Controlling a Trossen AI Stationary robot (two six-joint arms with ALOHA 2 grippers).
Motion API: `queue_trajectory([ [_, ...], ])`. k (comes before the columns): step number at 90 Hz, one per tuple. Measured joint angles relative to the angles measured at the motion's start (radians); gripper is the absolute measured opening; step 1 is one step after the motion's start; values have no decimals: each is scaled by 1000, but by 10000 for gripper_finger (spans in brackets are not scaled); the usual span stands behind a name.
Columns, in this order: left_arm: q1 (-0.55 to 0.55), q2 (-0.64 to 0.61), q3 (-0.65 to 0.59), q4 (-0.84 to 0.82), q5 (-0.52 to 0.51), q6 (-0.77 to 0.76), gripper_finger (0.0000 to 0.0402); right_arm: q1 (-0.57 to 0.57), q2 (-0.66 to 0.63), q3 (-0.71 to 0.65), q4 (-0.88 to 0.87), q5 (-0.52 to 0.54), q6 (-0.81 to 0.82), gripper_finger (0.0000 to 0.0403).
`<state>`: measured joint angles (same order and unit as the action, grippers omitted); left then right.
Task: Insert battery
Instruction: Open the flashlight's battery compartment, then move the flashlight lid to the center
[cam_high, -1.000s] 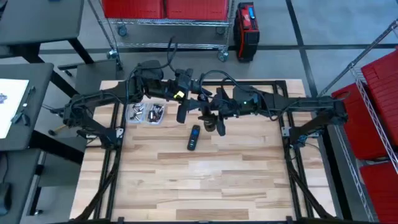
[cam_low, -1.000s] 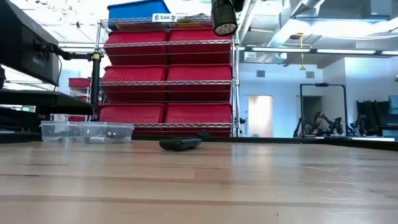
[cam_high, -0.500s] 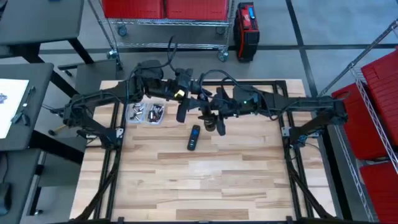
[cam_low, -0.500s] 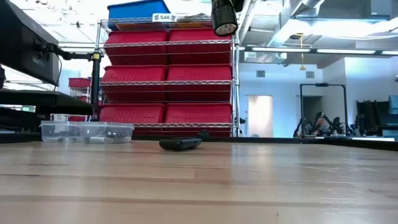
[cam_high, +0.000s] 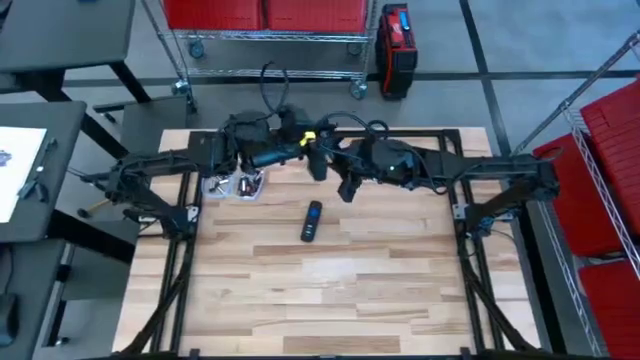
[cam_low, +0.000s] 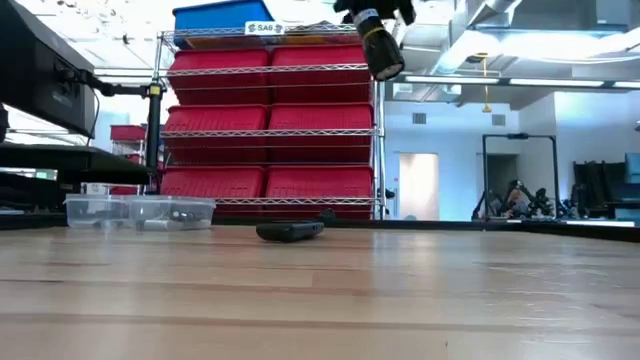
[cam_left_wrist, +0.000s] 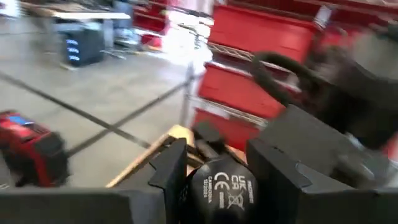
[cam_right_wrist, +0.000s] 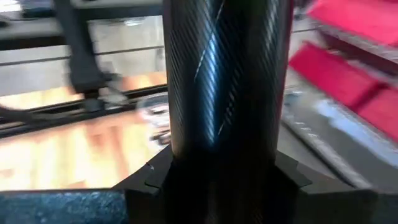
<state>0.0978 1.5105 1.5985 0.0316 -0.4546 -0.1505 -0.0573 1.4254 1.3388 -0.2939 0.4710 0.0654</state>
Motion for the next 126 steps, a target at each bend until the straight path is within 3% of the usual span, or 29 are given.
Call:
queue_trajectory([
  [12,-4,10,-2,56,-32,4,128,13,0,2,-16,93,12,139],
  [25,-5,10,-2,45,-55,72,128,14,1,0,-27,91,20,139],
  [39,-3,-14,-2,39,82,287,126,10,-2,2,-2,-41,4,139],
  [49,-9,-52,9,5,122,320,128,9,6,10,-62,-152,-10,139],
  [65,-1,-88,4,-165,179,336,237,-5,-6,41,-91,-235,-18,139],
  [75,13,-131,4,-212,217,287,269,-6,-5,40,-108,-253,-18,139],
  [126,18,-152,5,-468,218,158,241,-9,-9,41,-118,-264,-21,139],
])
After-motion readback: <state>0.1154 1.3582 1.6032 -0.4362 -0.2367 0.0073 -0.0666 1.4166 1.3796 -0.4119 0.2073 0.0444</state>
